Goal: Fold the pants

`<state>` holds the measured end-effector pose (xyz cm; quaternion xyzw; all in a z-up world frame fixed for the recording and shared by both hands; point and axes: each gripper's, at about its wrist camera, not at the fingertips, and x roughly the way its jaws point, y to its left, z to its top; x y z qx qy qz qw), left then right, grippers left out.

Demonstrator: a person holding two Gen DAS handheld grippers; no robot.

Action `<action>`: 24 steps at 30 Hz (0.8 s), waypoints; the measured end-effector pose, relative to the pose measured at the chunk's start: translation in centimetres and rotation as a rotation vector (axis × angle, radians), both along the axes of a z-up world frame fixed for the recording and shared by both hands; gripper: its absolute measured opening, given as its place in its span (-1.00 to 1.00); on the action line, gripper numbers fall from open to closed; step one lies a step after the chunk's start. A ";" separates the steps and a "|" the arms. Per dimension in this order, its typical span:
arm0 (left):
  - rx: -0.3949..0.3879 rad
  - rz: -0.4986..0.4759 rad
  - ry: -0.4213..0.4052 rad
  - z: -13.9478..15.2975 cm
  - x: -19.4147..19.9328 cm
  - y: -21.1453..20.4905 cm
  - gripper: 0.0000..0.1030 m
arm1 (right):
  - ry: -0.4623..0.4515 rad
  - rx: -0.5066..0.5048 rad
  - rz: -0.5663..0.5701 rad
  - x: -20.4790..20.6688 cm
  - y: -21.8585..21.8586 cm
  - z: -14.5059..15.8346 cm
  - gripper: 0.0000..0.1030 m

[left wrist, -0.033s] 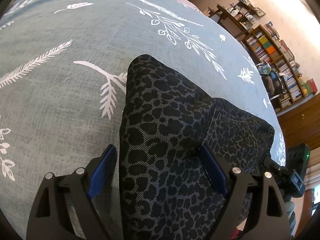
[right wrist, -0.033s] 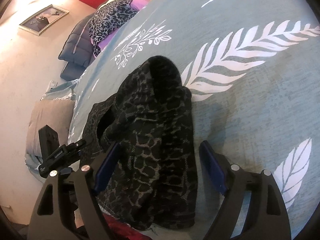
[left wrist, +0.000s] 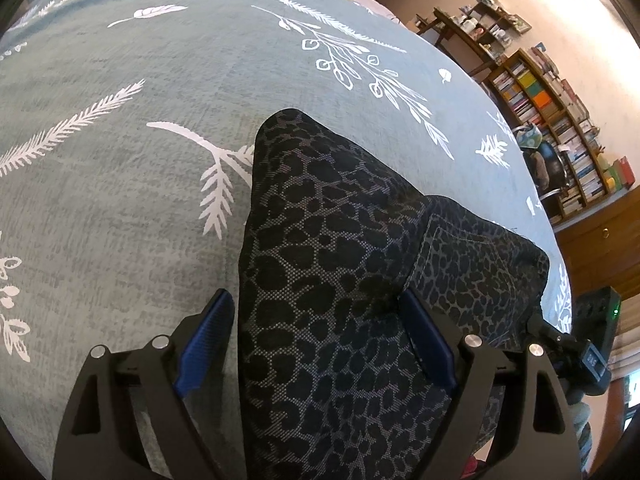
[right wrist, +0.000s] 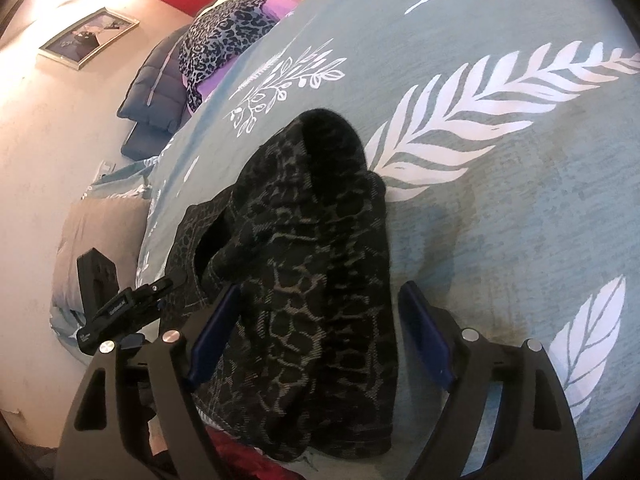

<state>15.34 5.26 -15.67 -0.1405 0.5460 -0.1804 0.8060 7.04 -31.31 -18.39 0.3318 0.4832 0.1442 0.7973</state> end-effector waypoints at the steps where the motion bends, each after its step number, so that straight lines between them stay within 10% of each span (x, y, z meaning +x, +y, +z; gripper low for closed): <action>1: 0.002 -0.001 0.000 0.0 0.1 -0.1 0.66 | 0.000 -0.001 0.006 0.0 0.1 0.0 0.61; 24: 0.077 -0.041 -0.017 0.3 0.1 -2.1 0.66 | -0.046 -0.034 0.087 0.5 2.1 0.6 0.59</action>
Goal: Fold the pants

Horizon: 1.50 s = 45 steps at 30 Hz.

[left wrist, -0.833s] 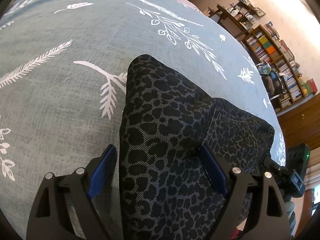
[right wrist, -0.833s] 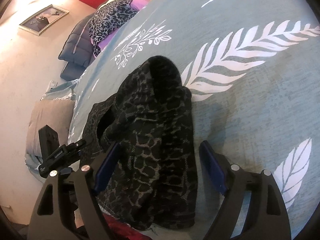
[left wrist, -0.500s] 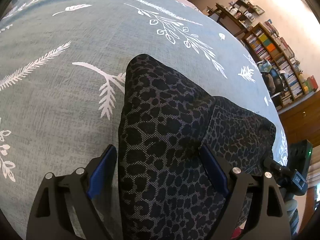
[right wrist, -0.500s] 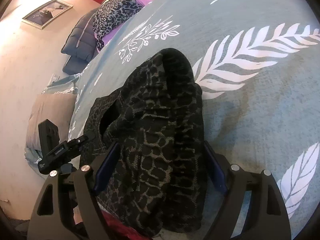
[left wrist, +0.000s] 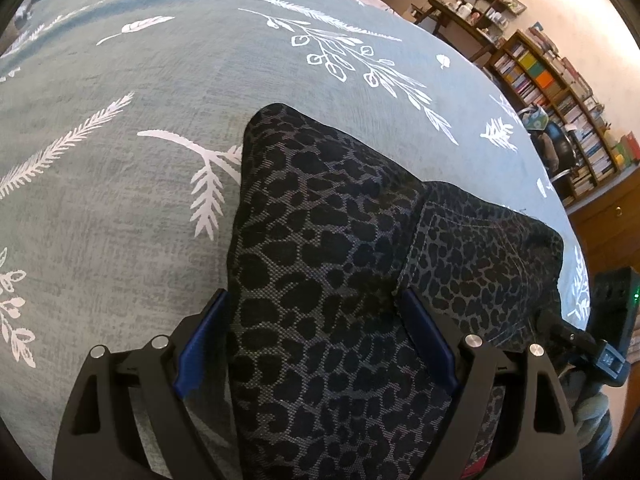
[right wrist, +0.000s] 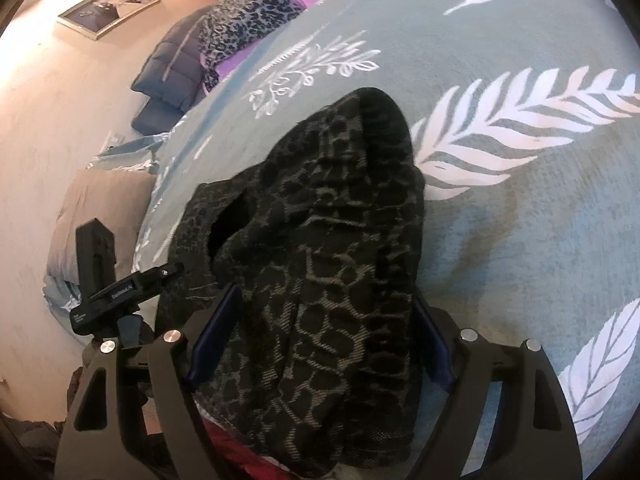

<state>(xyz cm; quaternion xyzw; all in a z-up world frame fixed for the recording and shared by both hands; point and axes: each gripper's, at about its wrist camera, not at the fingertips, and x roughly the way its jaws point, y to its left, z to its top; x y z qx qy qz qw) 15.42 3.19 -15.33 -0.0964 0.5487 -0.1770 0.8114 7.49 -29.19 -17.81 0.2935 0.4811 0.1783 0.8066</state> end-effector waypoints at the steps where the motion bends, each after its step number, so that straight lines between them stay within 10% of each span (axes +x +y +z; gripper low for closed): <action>1: 0.000 -0.004 0.001 0.0 0.0 -0.1 0.66 | -0.006 -0.004 0.004 0.0 0.2 0.0 0.59; 8: -0.001 -0.033 -0.007 -0.1 0.0 -0.6 0.60 | -0.003 0.001 -0.003 0.4 -0.1 -0.5 0.52; 14: 0.019 -0.055 -0.033 0.3 -0.5 -0.5 0.30 | -0.005 -0.003 -0.024 0.0 -0.9 -0.7 0.15; 27: 0.107 -0.076 -0.109 1.8 -1.4 -0.9 -0.33 | -0.039 -0.039 -0.030 -0.5 -0.6 0.2 -0.02; 45: 0.009 -0.028 -0.042 1.8 -0.7 0.0 -0.38 | -0.049 -0.010 -0.042 -0.4 -1.1 0.1 -0.09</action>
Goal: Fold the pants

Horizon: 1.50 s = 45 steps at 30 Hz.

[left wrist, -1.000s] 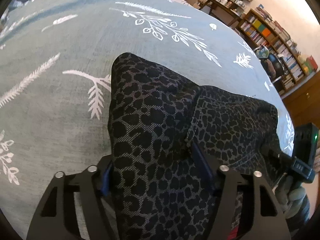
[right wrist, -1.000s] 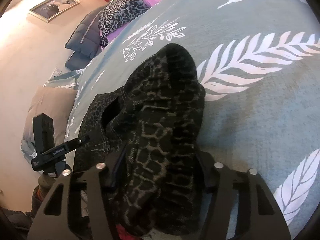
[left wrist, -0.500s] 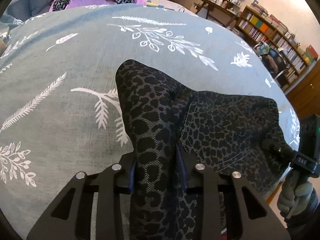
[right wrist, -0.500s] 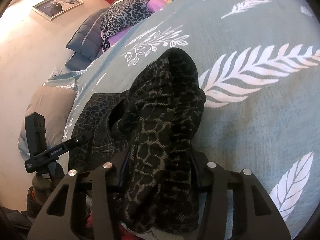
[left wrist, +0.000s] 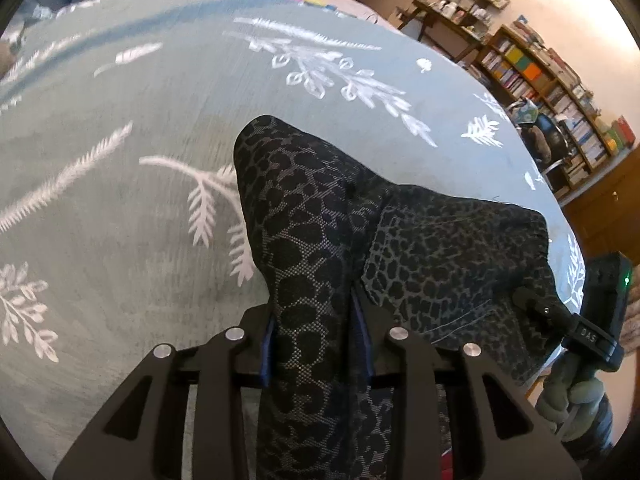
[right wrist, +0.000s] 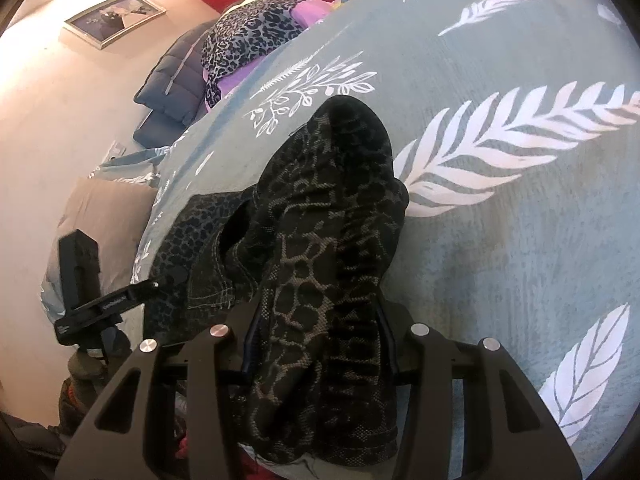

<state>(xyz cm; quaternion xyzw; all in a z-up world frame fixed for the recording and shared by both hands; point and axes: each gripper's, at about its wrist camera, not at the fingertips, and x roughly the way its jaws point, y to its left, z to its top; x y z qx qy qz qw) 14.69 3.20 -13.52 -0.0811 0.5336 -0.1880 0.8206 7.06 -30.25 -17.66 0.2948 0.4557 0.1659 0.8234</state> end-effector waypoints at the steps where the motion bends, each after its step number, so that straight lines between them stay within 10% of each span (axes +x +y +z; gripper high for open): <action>1: -0.020 0.008 0.013 -0.2 0.1 0.3 -0.38 | -0.001 0.000 0.002 0.0 0.0 0.1 -0.09; 16: -0.088 -0.007 -0.075 4.8 1.8 -1.0 -0.45 | -0.080 0.054 -0.012 2.0 -1.1 3.5 -0.19; 30: -0.150 -0.054 -0.179 9.0 12.4 -6.8 -0.45 | -0.235 0.026 -0.096 11.8 -6.1 8.8 -0.20; 45: -0.138 -0.038 -0.144 5.1 24.0 -10.8 -0.45 | -0.202 -0.041 -0.135 23.5 -9.0 5.9 -0.20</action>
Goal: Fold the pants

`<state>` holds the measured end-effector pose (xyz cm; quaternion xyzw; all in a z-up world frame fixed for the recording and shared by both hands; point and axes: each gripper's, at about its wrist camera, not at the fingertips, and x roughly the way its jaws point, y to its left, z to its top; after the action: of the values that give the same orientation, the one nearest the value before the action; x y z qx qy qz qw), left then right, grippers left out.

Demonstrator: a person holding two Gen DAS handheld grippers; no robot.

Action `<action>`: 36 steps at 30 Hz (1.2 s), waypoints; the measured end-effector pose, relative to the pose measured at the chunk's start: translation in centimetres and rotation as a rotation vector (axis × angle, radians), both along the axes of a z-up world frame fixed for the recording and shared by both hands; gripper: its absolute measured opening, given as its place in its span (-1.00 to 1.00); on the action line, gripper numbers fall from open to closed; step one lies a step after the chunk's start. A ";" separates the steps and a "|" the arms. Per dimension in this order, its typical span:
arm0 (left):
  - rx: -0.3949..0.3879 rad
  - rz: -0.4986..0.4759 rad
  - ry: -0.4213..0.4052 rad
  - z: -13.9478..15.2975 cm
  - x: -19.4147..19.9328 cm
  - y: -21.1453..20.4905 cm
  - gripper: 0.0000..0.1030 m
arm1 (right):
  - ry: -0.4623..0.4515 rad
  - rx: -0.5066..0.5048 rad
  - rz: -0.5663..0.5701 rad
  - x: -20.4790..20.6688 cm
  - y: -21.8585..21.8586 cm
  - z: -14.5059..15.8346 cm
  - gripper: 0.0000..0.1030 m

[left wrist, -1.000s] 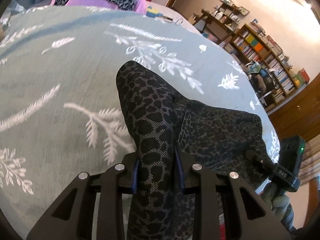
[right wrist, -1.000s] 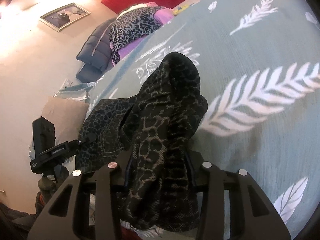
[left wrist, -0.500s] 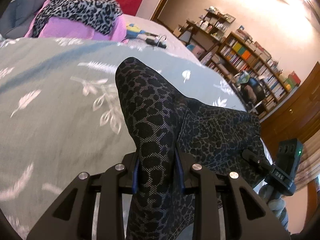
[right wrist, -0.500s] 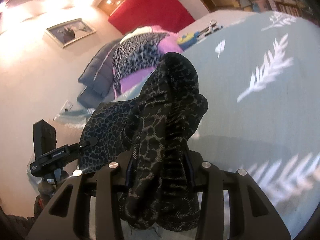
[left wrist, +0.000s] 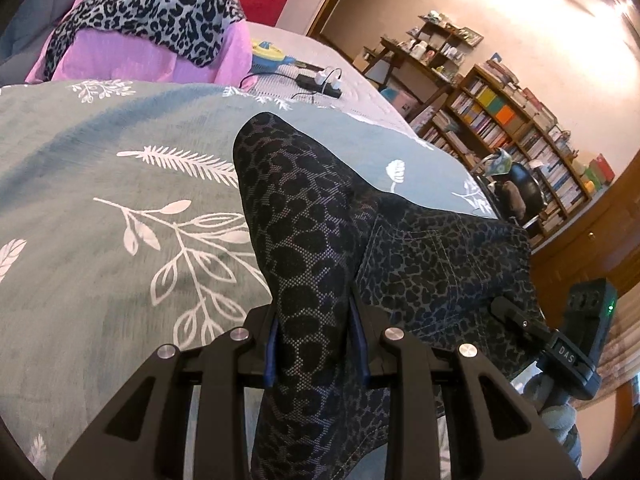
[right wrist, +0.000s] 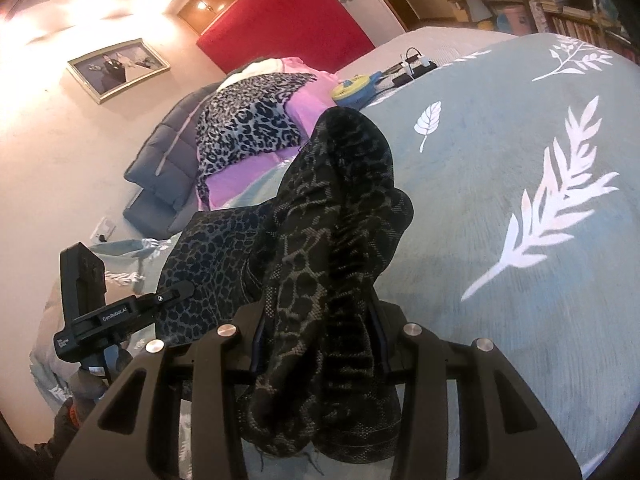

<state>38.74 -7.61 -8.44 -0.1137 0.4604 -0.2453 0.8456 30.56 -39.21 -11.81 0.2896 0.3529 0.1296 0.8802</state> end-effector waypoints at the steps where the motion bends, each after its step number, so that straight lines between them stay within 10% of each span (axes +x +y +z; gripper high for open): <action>1: 0.002 0.001 0.005 -0.4 0.5 -0.1 -0.45 | 0.006 -0.004 -0.001 0.4 0.0 -0.3 -0.20; 16: 0.017 0.022 0.079 -6.3 4.3 0.1 -0.42 | 0.112 -0.060 -0.038 3.2 -0.7 -5.9 -0.20; 36: 0.140 0.055 0.062 -8.7 4.3 -0.5 0.23 | 0.153 -0.066 -0.084 4.3 -0.6 -8.4 -0.08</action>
<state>43.06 -8.07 -17.18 -0.0743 0.4991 -0.1855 0.8432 34.82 -39.79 -20.19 0.2841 0.4106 0.0582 0.8644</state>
